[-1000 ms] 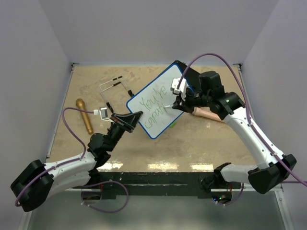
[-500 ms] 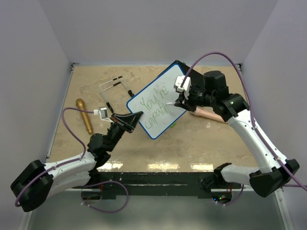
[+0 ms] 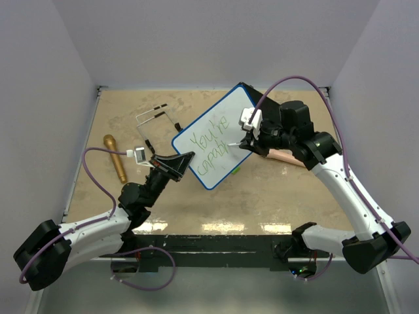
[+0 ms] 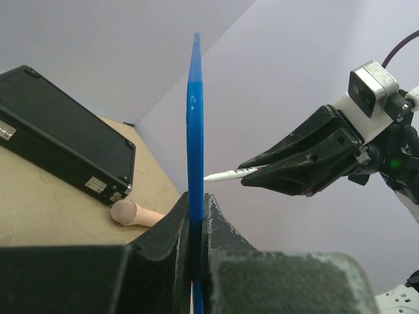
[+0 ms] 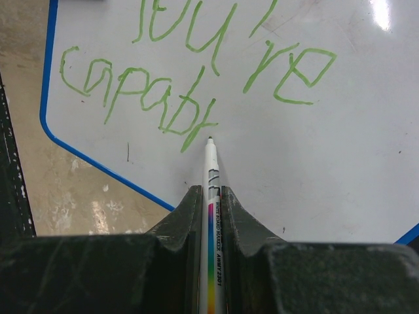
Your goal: Write a sentence on the whiteboard
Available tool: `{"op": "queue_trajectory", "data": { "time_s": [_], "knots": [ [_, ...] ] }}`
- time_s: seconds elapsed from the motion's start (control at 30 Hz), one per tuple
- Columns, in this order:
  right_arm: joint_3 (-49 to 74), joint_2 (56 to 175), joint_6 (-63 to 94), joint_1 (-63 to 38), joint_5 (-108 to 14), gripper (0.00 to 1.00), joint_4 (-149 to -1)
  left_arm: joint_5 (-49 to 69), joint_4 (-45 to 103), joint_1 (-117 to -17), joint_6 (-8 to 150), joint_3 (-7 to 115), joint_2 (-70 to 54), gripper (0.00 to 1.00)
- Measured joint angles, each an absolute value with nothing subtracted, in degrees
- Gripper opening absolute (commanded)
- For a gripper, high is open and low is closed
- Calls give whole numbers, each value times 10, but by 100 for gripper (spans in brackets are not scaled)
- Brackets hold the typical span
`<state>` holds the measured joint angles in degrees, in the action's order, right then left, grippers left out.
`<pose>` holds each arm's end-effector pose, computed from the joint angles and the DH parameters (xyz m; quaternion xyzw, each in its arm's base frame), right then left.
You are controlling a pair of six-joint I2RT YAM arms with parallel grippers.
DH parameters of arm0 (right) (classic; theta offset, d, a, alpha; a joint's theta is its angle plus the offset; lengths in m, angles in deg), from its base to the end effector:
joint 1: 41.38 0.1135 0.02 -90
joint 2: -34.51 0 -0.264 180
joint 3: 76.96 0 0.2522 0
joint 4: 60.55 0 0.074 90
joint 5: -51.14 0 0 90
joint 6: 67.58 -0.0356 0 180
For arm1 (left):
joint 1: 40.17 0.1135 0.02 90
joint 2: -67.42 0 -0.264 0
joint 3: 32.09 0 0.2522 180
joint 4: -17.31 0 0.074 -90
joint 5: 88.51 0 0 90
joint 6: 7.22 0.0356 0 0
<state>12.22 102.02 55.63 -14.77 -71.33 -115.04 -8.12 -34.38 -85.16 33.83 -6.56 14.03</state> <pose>0.2067 0.1250 0.3942 -0.5363 0.6641 0.2186 0.4728 0.1353 -0.1268 0.2516 -0.0889 0.5412 -0.5791 0.6032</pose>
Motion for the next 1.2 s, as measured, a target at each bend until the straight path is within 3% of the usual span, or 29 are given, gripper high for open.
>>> {"op": "queue_trajectory", "data": {
  "time_s": [1.2],
  "knots": [
    [139,1037,539,-148,-672,0,-1132,-85,-333,-849,339,-66,143,0]
  ]
}}
